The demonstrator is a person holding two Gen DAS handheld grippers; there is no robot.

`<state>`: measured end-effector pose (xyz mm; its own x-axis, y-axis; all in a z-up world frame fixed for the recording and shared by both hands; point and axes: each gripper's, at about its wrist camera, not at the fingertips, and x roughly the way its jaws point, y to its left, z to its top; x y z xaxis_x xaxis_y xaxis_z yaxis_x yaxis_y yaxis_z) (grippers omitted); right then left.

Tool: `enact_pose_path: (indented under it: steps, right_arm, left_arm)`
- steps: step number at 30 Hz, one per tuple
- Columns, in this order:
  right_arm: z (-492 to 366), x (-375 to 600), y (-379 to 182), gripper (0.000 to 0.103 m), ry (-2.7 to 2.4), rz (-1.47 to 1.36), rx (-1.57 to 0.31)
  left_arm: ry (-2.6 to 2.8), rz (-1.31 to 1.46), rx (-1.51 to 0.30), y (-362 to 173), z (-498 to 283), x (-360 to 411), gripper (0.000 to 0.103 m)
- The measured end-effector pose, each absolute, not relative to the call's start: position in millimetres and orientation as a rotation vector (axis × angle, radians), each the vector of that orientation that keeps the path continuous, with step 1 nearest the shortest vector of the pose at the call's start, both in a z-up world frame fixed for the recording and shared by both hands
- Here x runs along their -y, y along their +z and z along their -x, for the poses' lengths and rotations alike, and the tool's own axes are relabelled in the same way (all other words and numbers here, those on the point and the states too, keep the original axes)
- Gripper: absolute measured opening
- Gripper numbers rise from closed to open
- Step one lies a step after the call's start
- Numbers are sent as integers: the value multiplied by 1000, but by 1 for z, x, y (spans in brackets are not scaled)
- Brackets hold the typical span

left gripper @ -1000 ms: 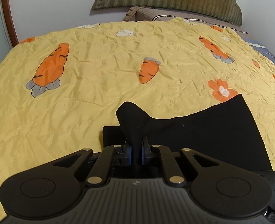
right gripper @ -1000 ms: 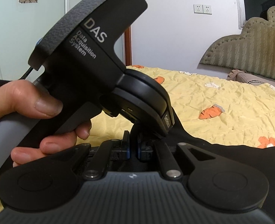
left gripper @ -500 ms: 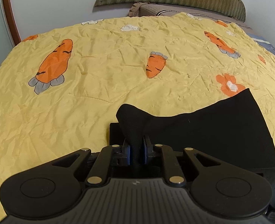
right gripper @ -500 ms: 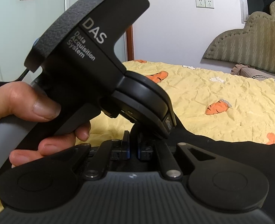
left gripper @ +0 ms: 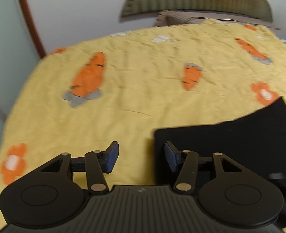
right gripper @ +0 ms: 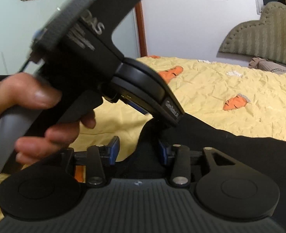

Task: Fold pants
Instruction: 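Open both grippers and release the trousers corner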

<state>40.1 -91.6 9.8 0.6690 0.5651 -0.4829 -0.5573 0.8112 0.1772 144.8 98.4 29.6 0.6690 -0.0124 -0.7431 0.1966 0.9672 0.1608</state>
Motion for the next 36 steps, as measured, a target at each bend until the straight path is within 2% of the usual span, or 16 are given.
enact_pose_path:
  steps: [3, 7, 13, 15, 18, 22, 28, 32, 34, 36]
  right_arm:
    - [-29, 106, 21, 39, 644, -22, -503]
    - [-23, 126, 34, 38, 559, 25, -426]
    - [-41, 108, 15, 36, 590, 100, -527]
    - [-43, 90, -1, 32, 623, 182, -581]
    - [-32, 76, -11, 31, 604, 304, -529]
    - [-20, 89, 6, 31, 631, 287, -476]
    - [-16, 67, -18, 31, 655, 376, -495]
    - [-11, 83, 3, 31, 651, 334, -495]
    - [-4, 93, 9, 34, 647, 377, -475]
    - [-1, 102, 1, 47, 663, 406, -506]
  left_arm:
    - [-15, -265, -775, 38, -141, -105, 52]
    - [-13, -151, -749, 54, -142, -117, 51]
    - [-138, -134, -752, 53, -140, -90, 51]
    - [-147, -145, -770, 45, -140, -82, 51]
    - [-122, -156, -764, 41, -138, -85, 51]
    - [-162, -131, -762, 45, -135, -91, 51]
    - [-177, -112, -783, 39, -123, -91, 51]
    - [-138, -111, -760, 36, -102, -108, 51]
    - [-176, -101, -763, 33, -89, -114, 51]
    - [-216, -128, -782, 21, -78, -111, 51]
